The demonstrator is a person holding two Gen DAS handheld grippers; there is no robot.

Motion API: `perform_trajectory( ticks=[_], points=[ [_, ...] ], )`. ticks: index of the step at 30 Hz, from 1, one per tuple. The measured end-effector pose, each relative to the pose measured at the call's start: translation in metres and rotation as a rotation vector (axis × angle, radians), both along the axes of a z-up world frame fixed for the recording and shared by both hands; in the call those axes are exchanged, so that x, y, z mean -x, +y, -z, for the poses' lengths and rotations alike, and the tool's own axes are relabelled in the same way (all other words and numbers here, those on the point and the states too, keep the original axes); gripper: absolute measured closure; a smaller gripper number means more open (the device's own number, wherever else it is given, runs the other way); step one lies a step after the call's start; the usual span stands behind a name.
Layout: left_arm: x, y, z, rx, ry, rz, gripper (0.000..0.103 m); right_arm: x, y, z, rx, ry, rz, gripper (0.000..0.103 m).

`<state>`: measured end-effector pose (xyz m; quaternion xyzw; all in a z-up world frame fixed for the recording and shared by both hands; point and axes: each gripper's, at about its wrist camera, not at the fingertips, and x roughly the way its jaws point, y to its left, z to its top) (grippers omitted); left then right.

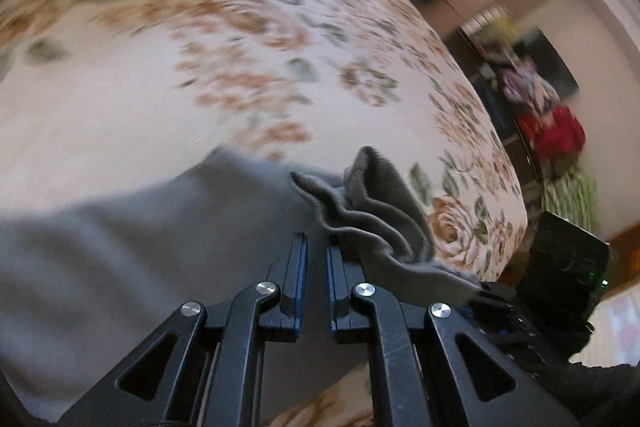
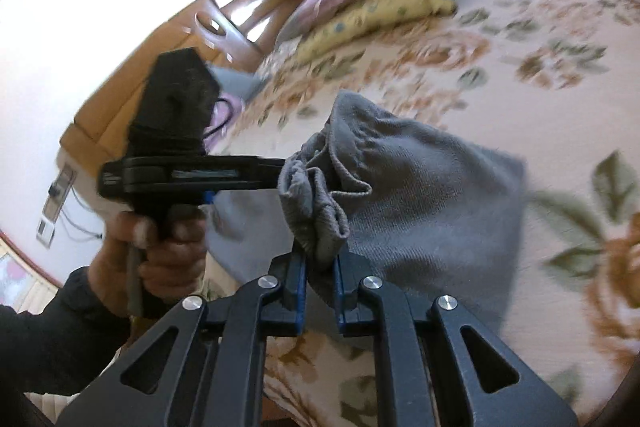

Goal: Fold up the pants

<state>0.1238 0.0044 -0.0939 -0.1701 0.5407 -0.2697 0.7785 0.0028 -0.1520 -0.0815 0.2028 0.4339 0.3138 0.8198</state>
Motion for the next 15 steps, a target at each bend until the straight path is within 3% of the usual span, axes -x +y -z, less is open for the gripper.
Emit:
perform_trajectory(
  ticks=[6,10,15],
  points=[
    [0.027,0.032,0.011,0.020,0.017,-0.109,0.097,-0.008,0.024,0.026,0.045,0.051,-0.060,0.091],
    [0.037,0.040,0.011,0.049,0.020,-0.150,0.097,-0.003,0.026,0.032,0.048,0.110,-0.077,0.079],
    [0.046,0.041,0.002,0.057,-0.003,-0.170,0.095,0.006,0.016,0.013,-0.033,0.078,-0.093,0.066]
  ],
)
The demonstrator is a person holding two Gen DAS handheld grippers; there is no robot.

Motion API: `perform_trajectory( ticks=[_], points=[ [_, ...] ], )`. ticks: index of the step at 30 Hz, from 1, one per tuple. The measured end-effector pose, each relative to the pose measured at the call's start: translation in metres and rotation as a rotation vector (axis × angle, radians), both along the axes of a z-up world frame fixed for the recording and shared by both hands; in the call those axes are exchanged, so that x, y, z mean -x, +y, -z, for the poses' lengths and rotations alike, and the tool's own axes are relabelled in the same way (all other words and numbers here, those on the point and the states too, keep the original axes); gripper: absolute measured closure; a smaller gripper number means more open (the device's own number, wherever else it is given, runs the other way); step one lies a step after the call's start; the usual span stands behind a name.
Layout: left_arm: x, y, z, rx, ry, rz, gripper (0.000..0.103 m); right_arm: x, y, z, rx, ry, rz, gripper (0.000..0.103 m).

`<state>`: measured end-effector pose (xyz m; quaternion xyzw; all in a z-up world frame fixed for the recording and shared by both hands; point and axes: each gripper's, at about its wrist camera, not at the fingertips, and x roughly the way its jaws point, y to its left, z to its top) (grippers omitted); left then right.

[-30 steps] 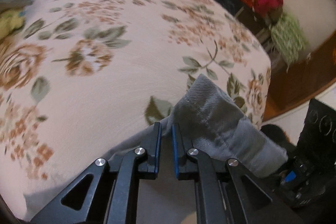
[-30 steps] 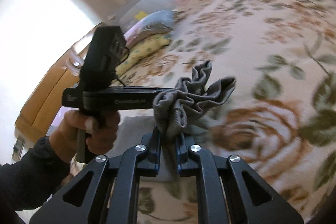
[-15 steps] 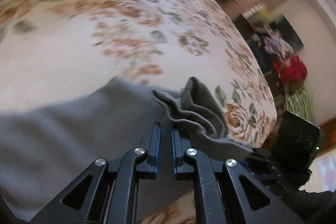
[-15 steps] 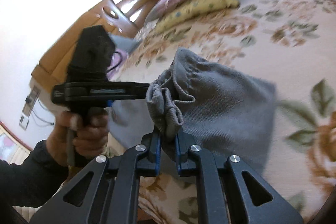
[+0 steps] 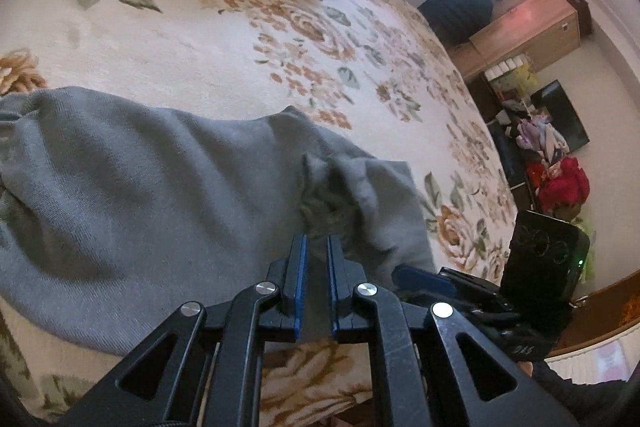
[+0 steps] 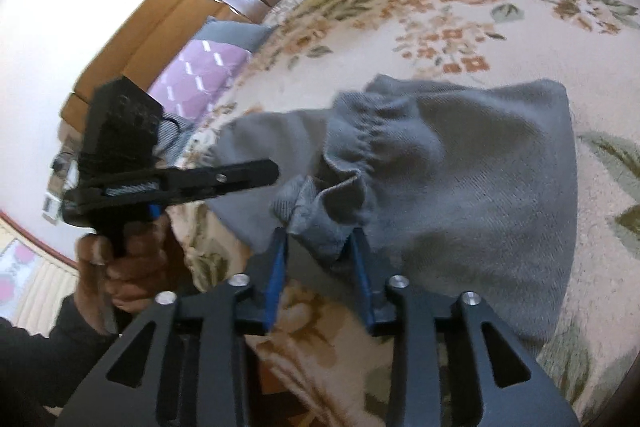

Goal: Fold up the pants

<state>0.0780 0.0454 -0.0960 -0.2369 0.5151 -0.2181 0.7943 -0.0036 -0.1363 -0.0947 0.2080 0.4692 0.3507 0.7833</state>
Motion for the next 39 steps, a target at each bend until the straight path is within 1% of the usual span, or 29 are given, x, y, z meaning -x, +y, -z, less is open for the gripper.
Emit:
perform_trajectory(
  ticks=[2,4,7,8,10,13,15,16,17,21,24,25,29,31,33,36,39],
  points=[
    [0.002,-0.003,-0.008,0.013,-0.017,-0.002,0.094,0.001,-0.009,-0.010,-0.034,-0.028,0.029,0.066],
    [0.004,-0.008,-0.014,0.031,-0.034,0.011,0.092,-0.005,-0.018,-0.018,-0.036,-0.056,0.076,0.066],
    [0.007,-0.027,-0.022,0.056,-0.055,0.052,0.090,-0.022,-0.023,-0.021,0.051,-0.074,0.118,0.066],
    [0.008,-0.034,-0.022,0.054,-0.060,0.064,0.090,-0.030,-0.022,-0.021,0.074,-0.078,0.129,0.070],
    [0.010,-0.048,-0.018,0.022,-0.059,0.079,0.089,-0.044,-0.017,-0.019,0.096,-0.076,0.115,0.077],
    [0.011,-0.059,0.000,-0.040,-0.020,0.073,0.089,-0.057,-0.008,-0.015,0.137,-0.077,0.079,0.079],
    [0.011,-0.059,0.016,-0.096,0.016,0.048,0.089,-0.065,0.002,-0.010,0.167,-0.071,0.045,0.080],
    [0.012,-0.057,0.021,-0.107,0.031,0.037,0.090,-0.068,0.007,-0.008,0.179,-0.065,0.030,0.080],
    [0.012,-0.053,0.027,-0.113,0.046,0.022,0.090,-0.071,0.013,-0.005,0.191,-0.058,0.013,0.080],
    [0.016,-0.043,0.037,-0.076,0.063,-0.016,0.090,-0.081,0.038,0.011,0.240,-0.009,-0.058,0.080],
    [0.019,-0.042,0.042,-0.071,0.065,-0.033,0.090,-0.084,0.054,0.029,0.305,0.023,-0.084,0.080],
    [0.020,-0.041,0.043,-0.064,0.065,-0.040,0.090,-0.084,0.054,0.034,0.308,0.024,-0.085,0.080],
    [0.024,-0.034,0.044,-0.008,0.073,-0.065,0.090,-0.085,0.044,0.035,0.255,0.051,-0.083,0.080],
    [0.027,-0.032,0.040,0.010,0.072,-0.075,0.090,-0.086,0.042,0.028,0.238,0.057,-0.085,0.080],
    [0.030,-0.028,0.036,0.005,0.070,-0.090,0.090,-0.085,0.042,0.016,0.223,0.046,-0.087,0.080],
    [0.039,-0.019,0.029,-0.017,0.056,-0.132,0.089,-0.084,0.049,-0.003,0.215,0.005,-0.102,0.080],
    [0.049,-0.005,0.022,0.006,0.048,-0.182,0.089,-0.084,0.065,-0.016,0.224,-0.029,-0.147,0.080]
  ],
)
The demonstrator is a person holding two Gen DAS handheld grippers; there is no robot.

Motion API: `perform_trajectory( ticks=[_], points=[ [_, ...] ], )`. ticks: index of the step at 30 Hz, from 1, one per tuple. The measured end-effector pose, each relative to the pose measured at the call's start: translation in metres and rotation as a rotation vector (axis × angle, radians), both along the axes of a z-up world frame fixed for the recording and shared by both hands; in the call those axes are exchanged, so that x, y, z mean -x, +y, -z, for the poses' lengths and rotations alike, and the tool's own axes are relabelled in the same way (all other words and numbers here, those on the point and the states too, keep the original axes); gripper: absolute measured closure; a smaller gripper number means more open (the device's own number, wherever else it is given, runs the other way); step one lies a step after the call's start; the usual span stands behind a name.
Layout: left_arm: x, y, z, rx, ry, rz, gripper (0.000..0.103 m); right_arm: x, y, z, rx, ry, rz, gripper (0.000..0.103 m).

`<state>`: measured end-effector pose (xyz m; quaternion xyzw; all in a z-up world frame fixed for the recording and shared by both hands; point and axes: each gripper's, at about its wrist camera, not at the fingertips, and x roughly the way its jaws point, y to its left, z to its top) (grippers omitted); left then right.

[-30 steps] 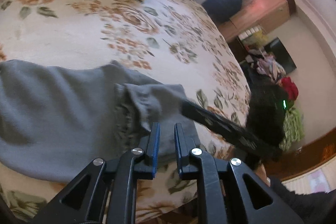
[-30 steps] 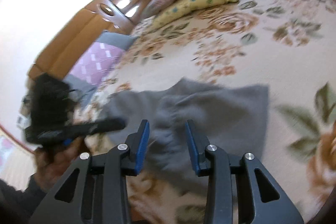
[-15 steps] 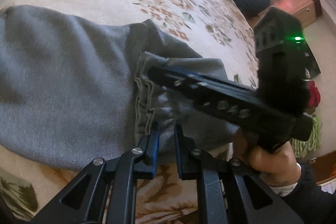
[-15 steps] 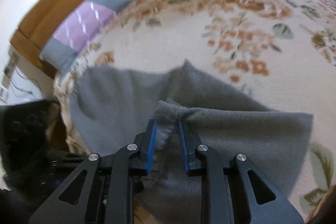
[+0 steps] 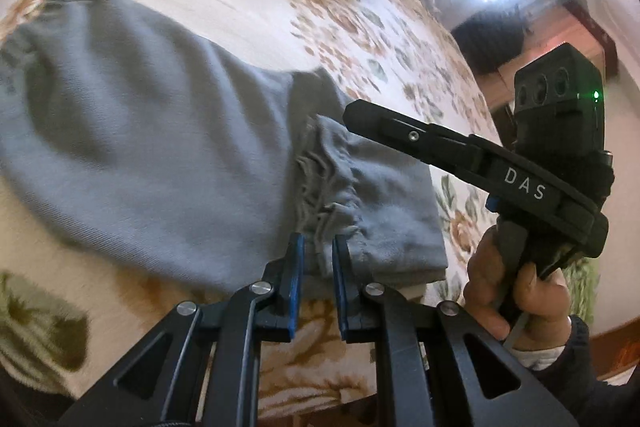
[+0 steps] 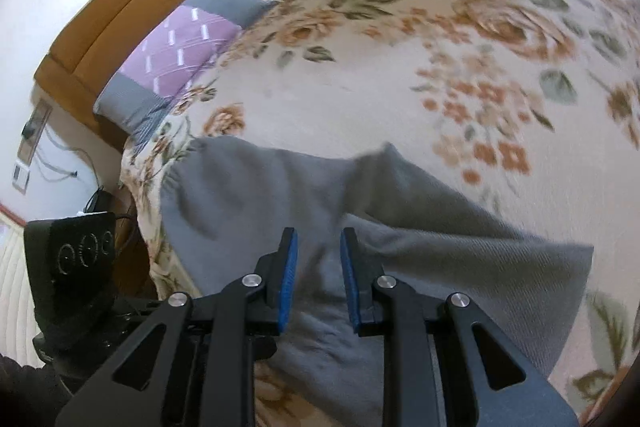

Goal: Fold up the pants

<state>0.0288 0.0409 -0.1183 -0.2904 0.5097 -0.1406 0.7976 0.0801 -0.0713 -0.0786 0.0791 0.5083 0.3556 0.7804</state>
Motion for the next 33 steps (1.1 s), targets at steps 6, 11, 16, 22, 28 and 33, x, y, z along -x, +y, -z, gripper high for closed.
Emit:
perform_trajectory(
  ticks=[6,11,16,22,28,33],
  points=[
    [0.026,0.040,-0.013,0.044,-0.020,-0.154,0.078,-0.004,0.037,-0.012,0.046,-0.040,-0.091,0.079],
    [0.039,0.067,-0.017,0.042,-0.026,-0.247,0.077,-0.009,0.064,-0.020,0.059,-0.055,-0.145,0.079],
    [0.049,0.087,-0.012,0.078,-0.020,-0.345,0.071,-0.012,0.085,-0.026,0.073,-0.060,-0.186,0.073],
    [0.052,0.110,-0.005,0.102,0.004,-0.452,0.066,-0.017,0.107,-0.035,0.085,-0.091,-0.236,0.058],
    [0.049,0.130,0.000,0.122,0.023,-0.532,0.058,-0.034,0.137,-0.032,0.115,-0.088,-0.301,0.057],
    [0.039,0.141,0.005,0.116,0.036,-0.582,0.057,-0.046,0.176,-0.023,0.160,-0.075,-0.383,0.057]
  ],
)
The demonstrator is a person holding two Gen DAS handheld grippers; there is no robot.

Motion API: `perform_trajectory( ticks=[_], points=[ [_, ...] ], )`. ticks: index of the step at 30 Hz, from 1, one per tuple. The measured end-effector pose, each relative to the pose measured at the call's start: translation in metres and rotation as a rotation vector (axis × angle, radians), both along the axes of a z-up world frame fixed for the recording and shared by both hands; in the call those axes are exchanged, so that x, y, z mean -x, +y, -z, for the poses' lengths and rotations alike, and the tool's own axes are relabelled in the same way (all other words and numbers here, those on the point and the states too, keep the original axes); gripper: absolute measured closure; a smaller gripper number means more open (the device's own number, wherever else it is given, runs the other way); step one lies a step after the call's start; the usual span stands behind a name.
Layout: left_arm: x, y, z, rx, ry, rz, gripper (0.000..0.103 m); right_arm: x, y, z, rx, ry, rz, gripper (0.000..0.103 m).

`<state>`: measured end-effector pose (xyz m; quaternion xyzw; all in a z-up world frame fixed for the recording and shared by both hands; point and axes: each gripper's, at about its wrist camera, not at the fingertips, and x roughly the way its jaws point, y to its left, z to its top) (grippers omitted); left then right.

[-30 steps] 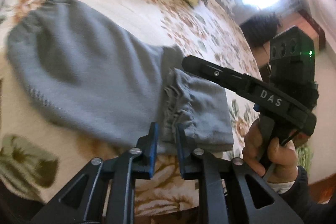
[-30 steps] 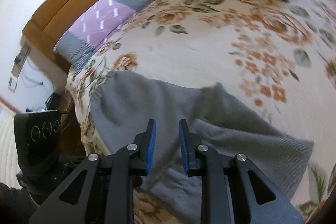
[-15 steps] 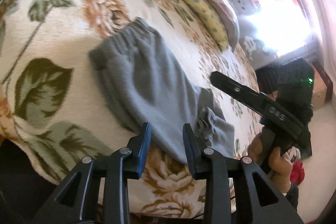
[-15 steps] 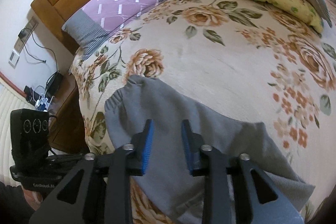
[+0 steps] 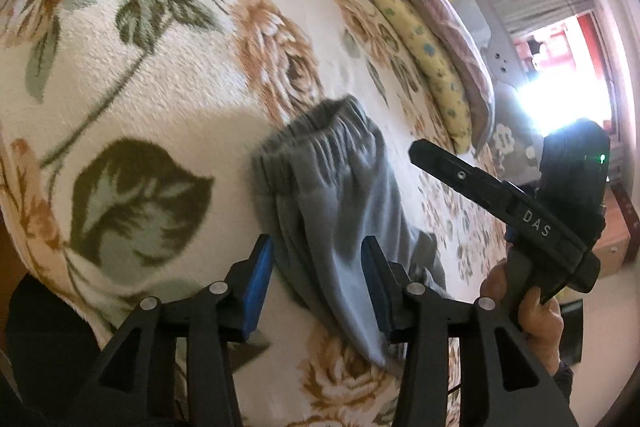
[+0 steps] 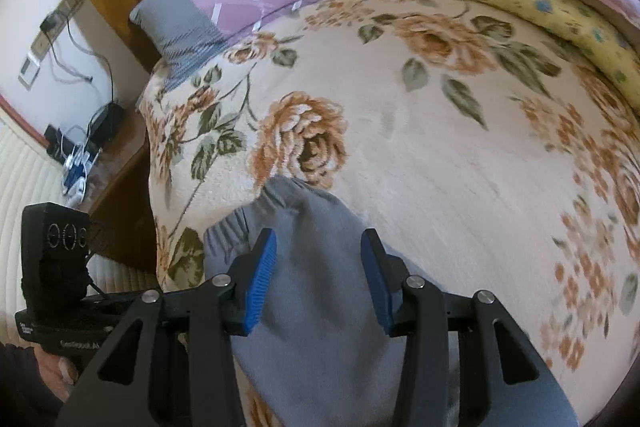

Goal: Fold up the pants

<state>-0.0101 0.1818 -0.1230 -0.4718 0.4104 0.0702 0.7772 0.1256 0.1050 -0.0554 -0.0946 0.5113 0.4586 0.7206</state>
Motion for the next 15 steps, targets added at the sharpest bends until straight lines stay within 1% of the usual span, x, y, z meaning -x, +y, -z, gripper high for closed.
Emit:
perform_trajectory(
  ticks=[4,8,12,15],
  points=[
    [-0.006,0.008,0.008,0.005,0.020,-0.031,0.055,-0.005,0.032,0.008,0.043,0.000,-0.077,0.057],
    [-0.014,0.009,0.016,0.009,0.042,-0.018,0.053,-0.010,0.055,0.021,0.095,0.015,-0.129,0.055],
    [-0.015,0.011,0.025,0.017,0.054,-0.035,0.052,-0.017,0.066,0.031,0.127,0.027,-0.152,0.052],
    [-0.015,0.012,0.029,0.023,0.052,-0.047,0.051,-0.022,0.071,0.035,0.131,0.060,-0.161,0.052]
  ],
)
